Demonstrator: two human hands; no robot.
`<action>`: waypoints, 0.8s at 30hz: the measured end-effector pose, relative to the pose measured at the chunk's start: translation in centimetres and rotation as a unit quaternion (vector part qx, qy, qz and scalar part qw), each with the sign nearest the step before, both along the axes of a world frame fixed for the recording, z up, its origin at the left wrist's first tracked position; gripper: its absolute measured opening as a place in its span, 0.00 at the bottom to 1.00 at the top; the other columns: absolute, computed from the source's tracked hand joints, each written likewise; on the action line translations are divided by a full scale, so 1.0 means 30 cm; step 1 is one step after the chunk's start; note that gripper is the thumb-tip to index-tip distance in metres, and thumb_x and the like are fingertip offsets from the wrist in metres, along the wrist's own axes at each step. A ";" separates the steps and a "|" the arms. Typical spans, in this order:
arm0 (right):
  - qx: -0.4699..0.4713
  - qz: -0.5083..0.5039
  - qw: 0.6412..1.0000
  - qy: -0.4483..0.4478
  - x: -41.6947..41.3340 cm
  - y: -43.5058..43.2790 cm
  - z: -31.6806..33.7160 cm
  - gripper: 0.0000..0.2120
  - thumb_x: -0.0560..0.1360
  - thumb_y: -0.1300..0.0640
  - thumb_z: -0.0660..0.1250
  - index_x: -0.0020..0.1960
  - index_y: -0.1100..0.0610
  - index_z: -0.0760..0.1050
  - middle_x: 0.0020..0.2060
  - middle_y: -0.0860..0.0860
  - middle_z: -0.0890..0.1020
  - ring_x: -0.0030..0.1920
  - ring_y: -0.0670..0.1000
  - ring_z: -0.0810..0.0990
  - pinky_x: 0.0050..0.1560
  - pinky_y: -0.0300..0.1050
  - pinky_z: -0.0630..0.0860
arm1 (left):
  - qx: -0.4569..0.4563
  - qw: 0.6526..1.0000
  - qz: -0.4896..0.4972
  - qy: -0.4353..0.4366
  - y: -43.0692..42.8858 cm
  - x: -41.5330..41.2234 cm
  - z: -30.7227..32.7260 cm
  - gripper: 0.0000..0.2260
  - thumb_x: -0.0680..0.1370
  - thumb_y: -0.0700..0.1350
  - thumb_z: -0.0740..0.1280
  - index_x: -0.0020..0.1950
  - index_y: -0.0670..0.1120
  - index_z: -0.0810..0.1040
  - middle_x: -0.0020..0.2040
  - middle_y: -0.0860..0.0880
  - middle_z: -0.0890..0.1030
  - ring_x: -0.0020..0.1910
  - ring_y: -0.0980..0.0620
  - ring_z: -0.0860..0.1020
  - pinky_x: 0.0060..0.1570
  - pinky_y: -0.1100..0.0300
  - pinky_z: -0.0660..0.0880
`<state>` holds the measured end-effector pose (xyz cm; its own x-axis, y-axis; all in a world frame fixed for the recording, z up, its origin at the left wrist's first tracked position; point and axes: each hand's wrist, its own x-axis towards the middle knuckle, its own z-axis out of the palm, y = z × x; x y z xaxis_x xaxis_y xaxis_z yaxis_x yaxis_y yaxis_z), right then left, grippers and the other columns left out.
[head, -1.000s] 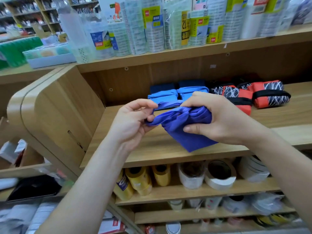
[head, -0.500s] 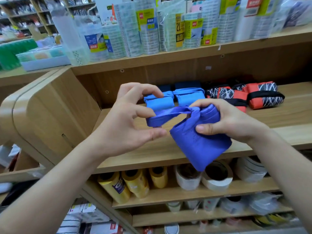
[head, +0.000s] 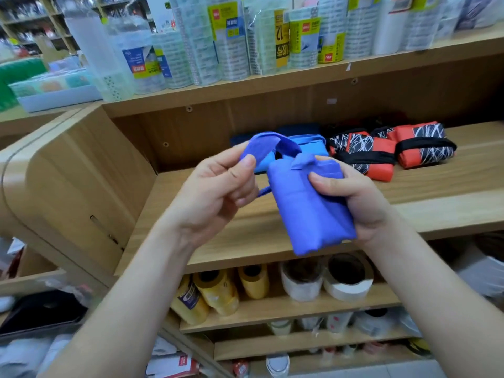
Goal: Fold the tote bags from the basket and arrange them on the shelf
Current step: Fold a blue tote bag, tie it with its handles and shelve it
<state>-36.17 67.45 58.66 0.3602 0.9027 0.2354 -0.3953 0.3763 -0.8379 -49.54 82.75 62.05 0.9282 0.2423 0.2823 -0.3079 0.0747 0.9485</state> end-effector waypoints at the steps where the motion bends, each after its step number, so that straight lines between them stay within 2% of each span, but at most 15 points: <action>1: -0.007 -0.023 1.000 0.015 -0.007 0.010 -0.004 0.21 0.60 0.57 0.78 0.52 0.61 0.80 0.43 0.55 0.84 0.41 0.52 0.84 0.41 0.42 0.80 | -0.008 1.000 0.009 0.007 -0.021 0.003 -0.013 0.12 0.79 0.40 0.61 0.59 0.43 0.80 0.28 0.54 0.65 0.26 0.58 0.61 0.29 0.68 0.63; 3: -0.031 -0.077 0.996 0.035 -0.018 0.020 -0.010 0.21 0.60 0.59 0.74 0.52 0.64 0.78 0.42 0.56 0.84 0.40 0.52 0.84 0.39 0.42 0.80 | 0.014 1.000 0.020 0.016 -0.052 0.002 -0.034 0.12 0.78 0.41 0.62 0.59 0.44 0.81 0.28 0.52 0.67 0.27 0.58 0.63 0.31 0.64 0.59; 5: -0.044 -0.121 0.991 0.045 -0.020 0.025 -0.014 0.17 0.63 0.62 0.70 0.51 0.65 0.78 0.41 0.57 0.85 0.40 0.52 0.84 0.40 0.43 0.80 | 0.053 0.998 0.029 0.029 -0.062 -0.012 -0.048 0.12 0.76 0.41 0.66 0.59 0.45 0.82 0.32 0.50 0.73 0.30 0.57 0.68 0.35 0.61 0.60; 7: -0.050 -0.159 0.985 0.052 -0.017 0.026 -0.015 0.15 0.64 0.64 0.68 0.51 0.65 0.78 0.44 0.59 0.84 0.43 0.54 0.84 0.43 0.45 0.82 | 0.092 0.995 0.033 0.036 -0.067 -0.030 -0.059 0.16 0.70 0.43 0.74 0.58 0.48 0.83 0.43 0.49 0.80 0.41 0.56 0.76 0.42 0.62 0.71; 8: -0.056 -0.177 0.981 0.052 -0.018 0.027 -0.014 0.16 0.64 0.64 0.68 0.52 0.66 0.78 0.45 0.60 0.84 0.44 0.56 0.84 0.45 0.47 0.82 | 0.104 0.993 0.035 0.036 -0.071 -0.041 -0.066 0.20 0.66 0.43 0.76 0.57 0.51 0.83 0.45 0.48 0.80 0.45 0.54 0.76 0.46 0.60 0.74; 11: -0.077 -0.218 0.971 0.055 -0.027 0.036 -0.020 0.23 0.64 0.64 0.70 0.57 0.72 0.76 0.50 0.65 0.82 0.49 0.62 0.82 0.51 0.53 0.80 | 0.114 0.992 0.050 0.028 -0.088 -0.057 -0.088 0.27 0.60 0.43 0.79 0.57 0.58 0.82 0.42 0.50 0.74 0.45 0.53 0.72 0.46 0.57 0.75; 13: -0.075 -0.226 0.969 0.066 -0.040 0.047 -0.029 0.24 0.65 0.64 0.72 0.59 0.73 0.75 0.52 0.68 0.81 0.51 0.65 0.81 0.52 0.57 0.80 | 0.124 0.988 0.087 0.018 -0.085 -0.051 -0.100 0.25 0.61 0.45 0.79 0.56 0.60 0.82 0.44 0.52 0.77 0.48 0.53 0.74 0.51 0.59 0.77; 15: -0.063 -0.229 0.968 0.083 -0.054 0.049 -0.034 0.24 0.67 0.63 0.70 0.61 0.71 0.74 0.53 0.66 0.82 0.53 0.64 0.81 0.51 0.54 0.81 | 0.140 0.983 0.116 0.018 -0.069 -0.040 -0.109 0.22 0.64 0.44 0.79 0.56 0.56 0.83 0.43 0.52 0.78 0.49 0.55 0.76 0.55 0.61 0.76; 17: -0.046 -0.183 0.977 0.099 -0.059 0.033 -0.040 0.21 0.70 0.62 0.67 0.63 0.64 0.73 0.56 0.62 0.81 0.56 0.61 0.81 0.53 0.54 0.81 | 0.153 0.981 0.117 0.026 -0.048 -0.036 -0.109 0.20 0.66 0.41 0.77 0.57 0.51 0.81 0.40 0.52 0.76 0.48 0.54 0.75 0.55 0.60 0.74; 18: -0.051 -0.143 0.984 0.098 -0.063 0.021 -0.037 0.19 0.71 0.60 0.67 0.62 0.58 0.74 0.57 0.60 0.82 0.55 0.60 0.82 0.52 0.54 0.81 | 0.158 0.980 0.114 0.029 -0.038 -0.037 -0.110 0.20 0.67 0.41 0.76 0.58 0.50 0.80 0.40 0.51 0.76 0.47 0.52 0.75 0.55 0.58 0.74; 20: -0.091 -0.098 0.988 0.074 -0.071 0.007 -0.034 0.20 0.70 0.57 0.67 0.61 0.50 0.74 0.53 0.53 0.85 0.48 0.55 0.85 0.40 0.53 0.83 | 0.165 0.980 0.110 0.036 -0.026 -0.035 -0.115 0.21 0.68 0.41 0.75 0.60 0.46 0.80 0.45 0.47 0.80 0.49 0.50 0.76 0.58 0.55 0.75; 22: -0.091 -0.136 0.985 0.058 -0.073 0.014 -0.036 0.22 0.67 0.60 0.68 0.61 0.54 0.75 0.47 0.53 0.86 0.41 0.53 0.85 0.31 0.48 0.81 | 0.172 0.978 0.113 0.027 -0.031 -0.023 -0.119 0.20 0.68 0.41 0.75 0.60 0.45 0.80 0.54 0.44 0.81 0.55 0.48 0.78 0.60 0.52 0.75; 24: -0.046 -0.193 0.977 0.083 -0.079 0.036 -0.029 0.19 0.66 0.64 0.68 0.57 0.58 0.76 0.44 0.54 0.85 0.39 0.53 0.85 0.30 0.46 0.79 | 0.162 0.979 0.127 -0.002 -0.040 -0.003 -0.119 0.15 0.67 0.43 0.77 0.53 0.47 0.82 0.53 0.50 0.78 0.54 0.52 0.77 0.57 0.53 0.74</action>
<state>-38.55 68.52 57.79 0.7046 0.7063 0.0691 -0.3721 0.4506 -0.8115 -49.63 81.53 58.47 0.8490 0.3617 0.3852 -0.2809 -0.3084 0.9088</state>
